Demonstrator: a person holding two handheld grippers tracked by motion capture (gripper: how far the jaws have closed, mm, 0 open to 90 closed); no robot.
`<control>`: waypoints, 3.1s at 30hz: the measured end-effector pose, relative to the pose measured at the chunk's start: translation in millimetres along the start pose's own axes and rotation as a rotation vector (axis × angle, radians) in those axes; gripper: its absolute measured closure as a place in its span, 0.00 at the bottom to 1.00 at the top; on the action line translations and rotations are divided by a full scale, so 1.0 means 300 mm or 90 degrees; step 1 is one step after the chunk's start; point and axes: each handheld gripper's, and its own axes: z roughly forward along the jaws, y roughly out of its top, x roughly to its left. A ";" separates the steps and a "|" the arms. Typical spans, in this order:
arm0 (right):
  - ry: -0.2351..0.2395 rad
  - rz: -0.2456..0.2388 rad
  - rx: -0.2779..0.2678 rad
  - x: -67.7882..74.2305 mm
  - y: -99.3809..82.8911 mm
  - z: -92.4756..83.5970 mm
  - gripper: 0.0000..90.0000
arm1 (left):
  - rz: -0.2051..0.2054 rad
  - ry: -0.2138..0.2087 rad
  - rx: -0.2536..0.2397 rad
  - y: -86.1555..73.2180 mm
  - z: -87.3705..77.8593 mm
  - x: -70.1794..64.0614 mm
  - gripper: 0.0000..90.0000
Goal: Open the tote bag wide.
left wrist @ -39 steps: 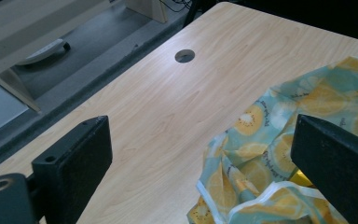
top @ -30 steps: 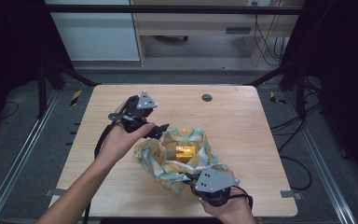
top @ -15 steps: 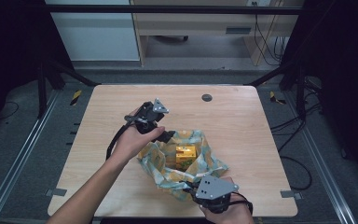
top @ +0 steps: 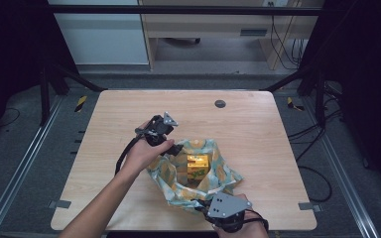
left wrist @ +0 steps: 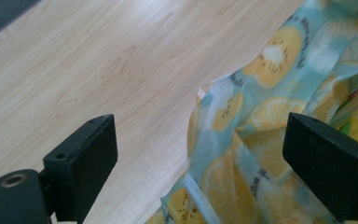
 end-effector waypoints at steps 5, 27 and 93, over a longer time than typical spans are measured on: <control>-0.002 0.005 0.005 -0.005 -0.013 0.002 1.00 | -0.026 -0.020 -0.010 -0.027 0.026 0.003 0.09; -0.014 0.009 0.027 -0.028 -0.028 -0.004 1.00 | 0.014 -0.072 0.040 -0.073 0.093 -0.035 0.54; -0.104 0.094 0.212 -0.190 -0.319 -0.072 1.00 | -0.068 -0.009 -0.078 -0.283 0.011 -0.042 1.00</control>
